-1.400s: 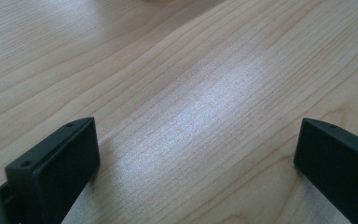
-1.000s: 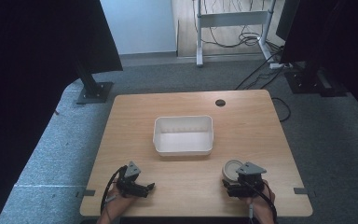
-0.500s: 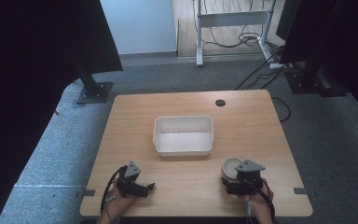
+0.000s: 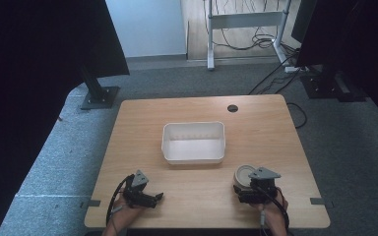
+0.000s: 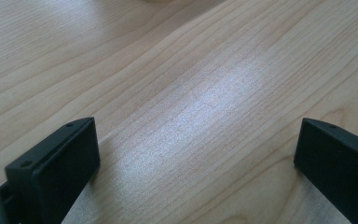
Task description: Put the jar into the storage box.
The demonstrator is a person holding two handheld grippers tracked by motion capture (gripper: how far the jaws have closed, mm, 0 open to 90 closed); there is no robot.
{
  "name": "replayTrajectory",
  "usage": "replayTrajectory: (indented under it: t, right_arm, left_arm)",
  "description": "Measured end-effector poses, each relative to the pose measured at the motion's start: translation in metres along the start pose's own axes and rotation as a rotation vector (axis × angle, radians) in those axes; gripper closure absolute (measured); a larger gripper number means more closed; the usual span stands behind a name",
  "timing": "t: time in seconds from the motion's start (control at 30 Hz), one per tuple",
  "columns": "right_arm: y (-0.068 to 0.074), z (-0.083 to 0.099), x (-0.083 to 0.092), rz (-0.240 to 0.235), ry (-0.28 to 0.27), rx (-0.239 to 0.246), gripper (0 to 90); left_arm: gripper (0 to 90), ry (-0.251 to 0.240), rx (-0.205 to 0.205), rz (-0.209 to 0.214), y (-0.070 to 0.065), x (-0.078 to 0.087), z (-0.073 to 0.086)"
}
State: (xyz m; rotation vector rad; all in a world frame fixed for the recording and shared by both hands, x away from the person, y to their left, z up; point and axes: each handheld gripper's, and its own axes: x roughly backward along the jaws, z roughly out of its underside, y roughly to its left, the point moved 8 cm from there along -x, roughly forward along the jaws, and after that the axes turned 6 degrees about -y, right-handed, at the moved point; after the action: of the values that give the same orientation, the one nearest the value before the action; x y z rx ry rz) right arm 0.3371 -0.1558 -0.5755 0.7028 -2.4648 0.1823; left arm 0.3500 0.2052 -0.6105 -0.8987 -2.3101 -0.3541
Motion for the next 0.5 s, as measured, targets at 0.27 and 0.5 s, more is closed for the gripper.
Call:
replayTrajectory:
  t: [0.27,0.5]
  right_arm:
    - [0.006,-0.012,-0.003,-0.007,-0.024,0.026,9.3]
    - [0.013,-0.021,-0.009,-0.02,-0.029,0.046,9.3]
  left_arm:
    - [0.0,0.001,0.0,0.0,0.0,0.0,0.0]
    - [0.0,0.0,0.0,0.0,0.0,0.0,0.0]
